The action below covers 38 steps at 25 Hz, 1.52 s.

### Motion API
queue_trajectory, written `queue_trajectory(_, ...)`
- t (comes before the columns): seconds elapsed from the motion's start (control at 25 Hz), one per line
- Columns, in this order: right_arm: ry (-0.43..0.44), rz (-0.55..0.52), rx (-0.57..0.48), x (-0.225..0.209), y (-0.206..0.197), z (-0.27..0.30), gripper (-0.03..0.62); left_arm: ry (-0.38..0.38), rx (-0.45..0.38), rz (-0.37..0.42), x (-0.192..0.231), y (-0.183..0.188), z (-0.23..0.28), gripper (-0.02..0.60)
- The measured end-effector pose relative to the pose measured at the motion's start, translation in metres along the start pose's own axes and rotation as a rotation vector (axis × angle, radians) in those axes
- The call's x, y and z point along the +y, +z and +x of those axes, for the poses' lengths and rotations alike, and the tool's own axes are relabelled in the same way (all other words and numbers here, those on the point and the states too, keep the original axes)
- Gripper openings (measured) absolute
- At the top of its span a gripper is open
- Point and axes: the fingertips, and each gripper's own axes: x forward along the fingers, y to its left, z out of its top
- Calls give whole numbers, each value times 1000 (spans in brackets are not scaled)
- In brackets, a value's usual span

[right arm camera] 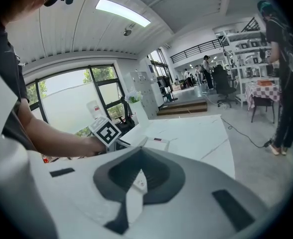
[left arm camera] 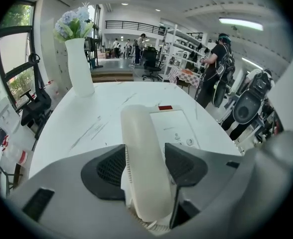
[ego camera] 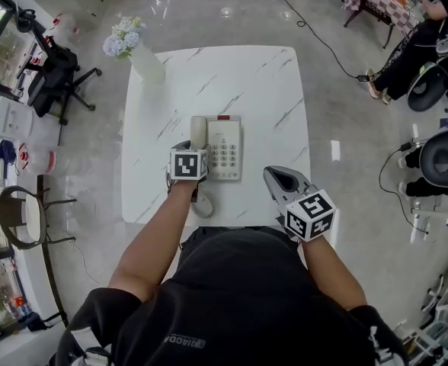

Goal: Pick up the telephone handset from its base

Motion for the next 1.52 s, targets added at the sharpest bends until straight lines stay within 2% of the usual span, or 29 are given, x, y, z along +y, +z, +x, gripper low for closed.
queue_trajectory(0.2,-3,-3,12,-6,-2,0,2,14,46,-28,3,-5,14,255)
queue_trajectory(0.48,-16,12,22,-12,-7,-2,2,38,60,0,5,-5,20,250)
queue_trajectory(0.6,-19,15,18,-11,-7,-3,2,32,62,-26,4,-3,14,241)
queue_trajectory(0.76,-24,21,12,-7,-7,-3,2,-19,55,-72,4,-3,10,230)
queue_trajectory(1.16,-52,22,-11,10,-4,-1,2,-109,8,-44,2,-4,-25,224)
queue_trajectory(1.52,-70,-3,-37,25,12,10,2,-230,-136,-64,7,13,-89,224)
